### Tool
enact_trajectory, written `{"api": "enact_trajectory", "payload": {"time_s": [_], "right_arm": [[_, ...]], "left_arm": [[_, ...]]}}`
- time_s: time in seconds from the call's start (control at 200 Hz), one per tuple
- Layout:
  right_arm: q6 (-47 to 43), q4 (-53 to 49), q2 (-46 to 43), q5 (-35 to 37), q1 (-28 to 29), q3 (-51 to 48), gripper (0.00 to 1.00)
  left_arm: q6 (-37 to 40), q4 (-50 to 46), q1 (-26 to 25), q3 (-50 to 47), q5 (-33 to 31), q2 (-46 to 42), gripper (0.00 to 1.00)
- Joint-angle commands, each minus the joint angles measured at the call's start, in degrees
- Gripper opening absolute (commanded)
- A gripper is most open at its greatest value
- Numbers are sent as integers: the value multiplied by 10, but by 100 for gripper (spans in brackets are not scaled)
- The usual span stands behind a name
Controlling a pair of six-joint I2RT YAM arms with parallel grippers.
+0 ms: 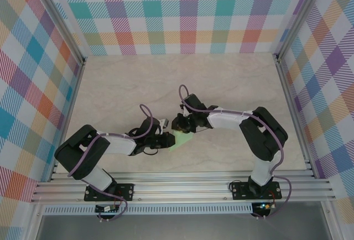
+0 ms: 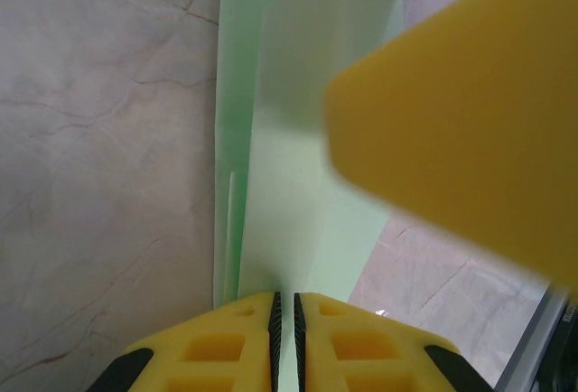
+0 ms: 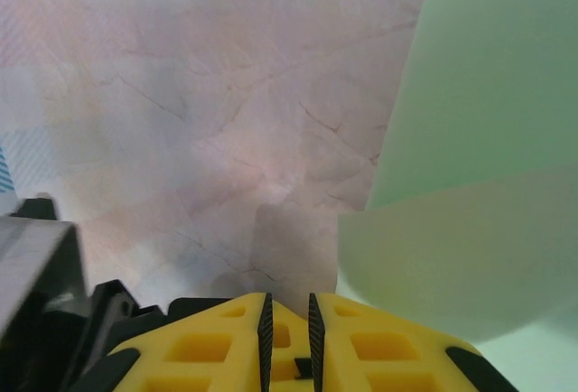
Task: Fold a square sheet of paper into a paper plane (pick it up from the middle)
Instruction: Fourth fold the wing at the center of the table.
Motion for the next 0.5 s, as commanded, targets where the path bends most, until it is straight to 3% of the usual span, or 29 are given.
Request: {"api": "enact_trajectory", "payload": {"time_s": [0.0, 0.18, 0.495], "right_arm": [[11, 12, 31, -7, 3, 6, 21], [-3, -2, 48, 42, -10, -6, 20], [-30, 20, 48, 33, -72, -18, 20]], "left_arm": [[12, -61, 2, -15, 11, 33, 15], [17, -75, 3, -15, 6, 37, 14], [24, -89, 3, -28, 0, 43, 13]]}}
